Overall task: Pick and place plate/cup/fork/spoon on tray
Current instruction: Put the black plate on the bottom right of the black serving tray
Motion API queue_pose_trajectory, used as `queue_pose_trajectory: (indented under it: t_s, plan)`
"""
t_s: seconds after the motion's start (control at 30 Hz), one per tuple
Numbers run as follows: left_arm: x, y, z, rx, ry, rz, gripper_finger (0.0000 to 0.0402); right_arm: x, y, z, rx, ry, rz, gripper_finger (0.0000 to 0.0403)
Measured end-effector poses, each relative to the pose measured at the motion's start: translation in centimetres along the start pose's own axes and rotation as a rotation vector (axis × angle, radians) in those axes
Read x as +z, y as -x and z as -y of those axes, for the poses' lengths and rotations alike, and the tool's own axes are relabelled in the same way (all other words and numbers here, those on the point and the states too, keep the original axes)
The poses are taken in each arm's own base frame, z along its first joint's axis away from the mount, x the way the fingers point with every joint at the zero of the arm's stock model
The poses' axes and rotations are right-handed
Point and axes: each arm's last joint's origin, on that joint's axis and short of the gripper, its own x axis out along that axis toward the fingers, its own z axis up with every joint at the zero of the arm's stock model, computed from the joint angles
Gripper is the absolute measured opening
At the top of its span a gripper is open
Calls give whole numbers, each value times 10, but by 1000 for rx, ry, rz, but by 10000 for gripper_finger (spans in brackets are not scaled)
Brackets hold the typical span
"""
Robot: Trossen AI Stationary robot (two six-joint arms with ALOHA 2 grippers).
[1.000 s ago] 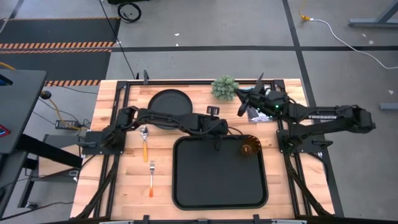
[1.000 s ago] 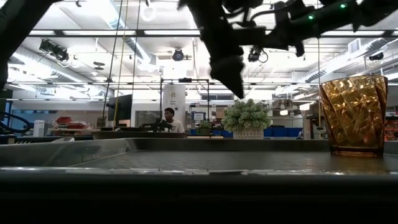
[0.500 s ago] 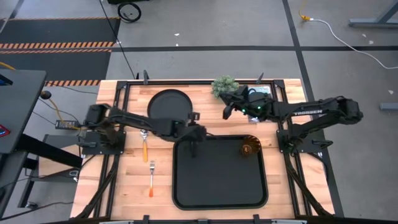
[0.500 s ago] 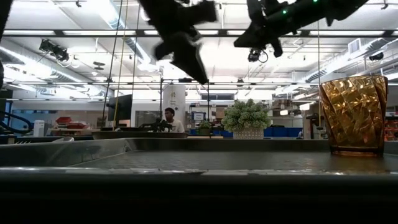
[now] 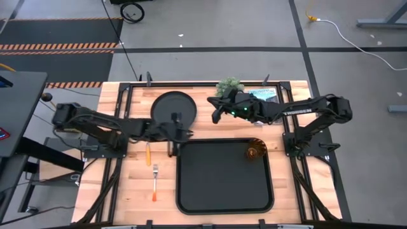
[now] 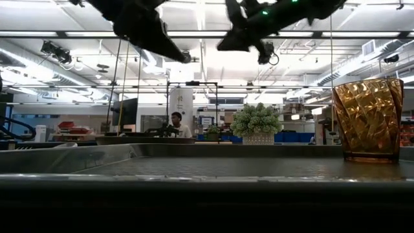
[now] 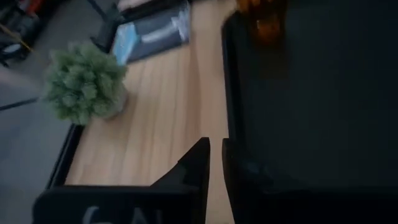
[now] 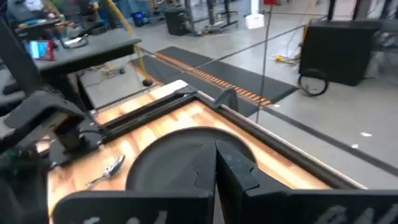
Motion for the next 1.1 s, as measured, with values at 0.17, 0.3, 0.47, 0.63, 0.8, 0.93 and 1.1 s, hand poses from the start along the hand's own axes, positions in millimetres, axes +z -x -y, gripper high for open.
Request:
queue_pose_trajectory:
  t_s: [0.17, 0.3, 0.47, 0.63, 0.8, 0.93, 1.1]
  plan:
    - [-16, 27, -12, 19, 84, 73, 50, 6, -6, -4, 3, 3, -22, 12]
    - [-28, 45, -18, 23, 153, 119, 50, 9, -16, -9, -4, 9, -43, 12]
    - [-38, 70, -26, 39, 231, 225, 50, 15, -26, -16, 20, 6, -51, 12]
    - [-55, 88, -30, 73, 265, 252, 50, 20, -37, -23, 15, 19, -62, 12]
    - [-70, 102, -31, 86, 305, 289, 50, 21, -41, -25, 12, 39, -82, 12]
    - [-82, 111, -31, 97, 357, 331, 50, 23, -45, -27, 21, 45, -73, 12]
    - [-94, 116, -31, 92, 406, 367, 50, 23, -43, -31, 56, 128, -65, 12]
